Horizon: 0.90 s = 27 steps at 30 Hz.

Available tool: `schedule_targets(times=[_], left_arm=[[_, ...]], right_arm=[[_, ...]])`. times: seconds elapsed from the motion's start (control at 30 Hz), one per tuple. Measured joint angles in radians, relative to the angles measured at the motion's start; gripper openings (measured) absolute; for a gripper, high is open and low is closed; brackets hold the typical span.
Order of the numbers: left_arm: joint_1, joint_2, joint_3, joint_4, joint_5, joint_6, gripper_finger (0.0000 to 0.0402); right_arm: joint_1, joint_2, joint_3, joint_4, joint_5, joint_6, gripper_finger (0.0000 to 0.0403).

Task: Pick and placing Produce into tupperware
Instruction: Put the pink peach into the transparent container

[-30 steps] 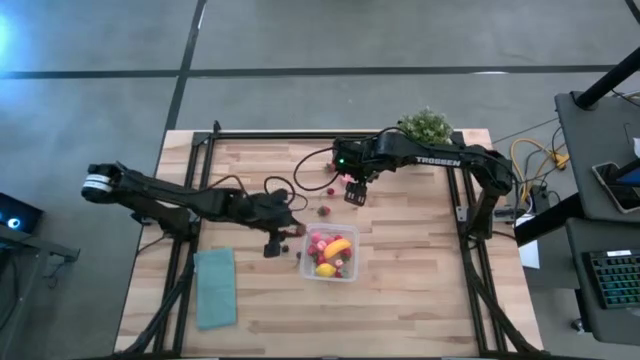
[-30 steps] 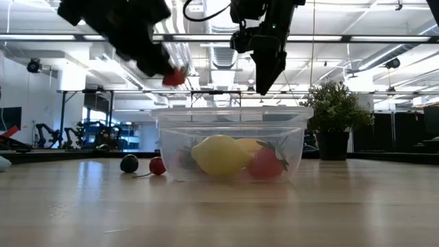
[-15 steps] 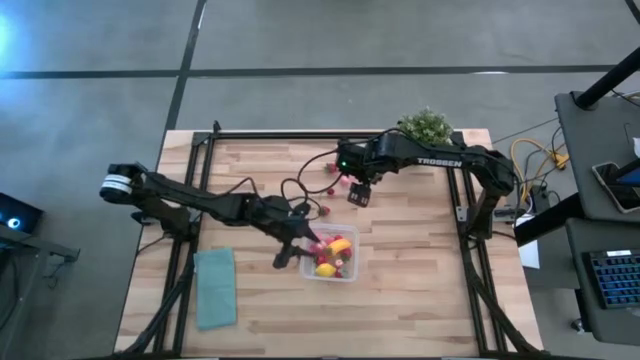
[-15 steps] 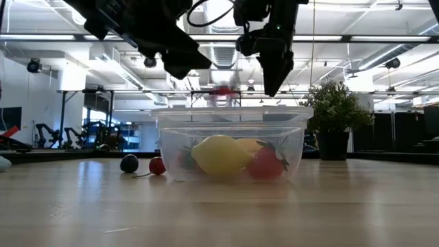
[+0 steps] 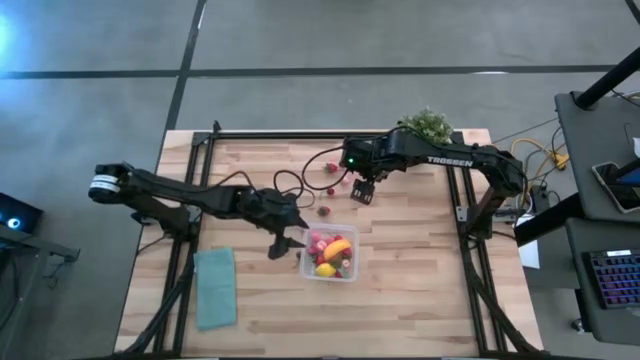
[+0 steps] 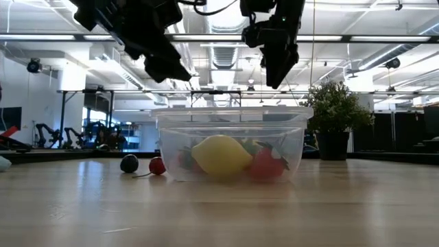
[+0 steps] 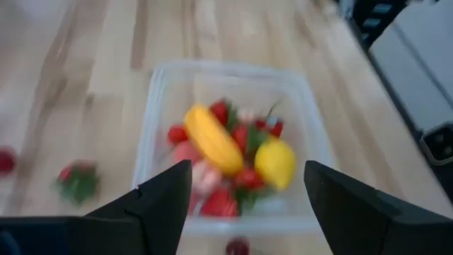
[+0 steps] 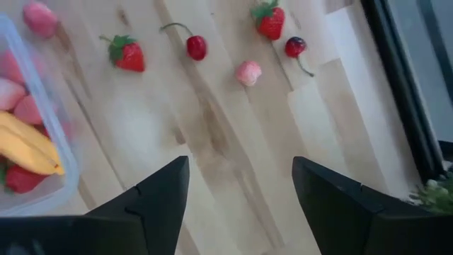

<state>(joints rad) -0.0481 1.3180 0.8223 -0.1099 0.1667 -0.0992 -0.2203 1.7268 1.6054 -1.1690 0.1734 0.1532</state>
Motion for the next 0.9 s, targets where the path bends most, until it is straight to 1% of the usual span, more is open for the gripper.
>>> schedule_targets(times=[0.1,0.17,0.33,0.53,0.67,0.73,0.77,0.8,0.9], left_arm=[[0.014,-0.018,-0.008,-0.039,-0.003,0.007,0.0247],[0.019,-0.020,-0.024,-0.100,-0.003,0.007,0.0243],[0.022,-0.012,-0.034,-0.188,-0.004,-0.001,0.0242],[0.022,-0.025,-0.033,-0.194,-0.005,-0.053,0.0242],[0.022,-0.046,-0.032,-0.205,-0.009,-0.054,0.0242],[0.022,-0.058,-0.031,-0.222,-0.011,-0.055,0.0242],[0.022,-0.066,-0.031,-0.255,-0.020,-0.055,0.0242],[0.022,-0.073,-0.031,-0.283,-0.034,-0.056,0.0242],[0.021,-0.099,-0.036,-0.382,-0.120,-0.056,0.0241]], right_arm=[[0.000,-0.004,-0.003,-0.002,0.011,0.001,0.0246],[-0.001,-0.004,-0.003,-0.001,0.011,0.001,0.0246],[-0.003,-0.004,-0.016,0.013,0.011,0.000,0.0246],[-0.049,0.010,-0.071,0.162,0.000,-0.045,0.0246],[-0.097,0.069,-0.083,0.227,-0.064,-0.126,0.0247],[-0.110,0.100,-0.085,0.229,-0.065,-0.197,0.0247],[-0.115,0.115,-0.085,0.236,-0.067,-0.230,0.0246],[-0.118,0.131,-0.085,0.240,-0.069,-0.261,0.0246],[-0.125,0.161,-0.093,0.266,-0.103,-0.338,0.0243]])
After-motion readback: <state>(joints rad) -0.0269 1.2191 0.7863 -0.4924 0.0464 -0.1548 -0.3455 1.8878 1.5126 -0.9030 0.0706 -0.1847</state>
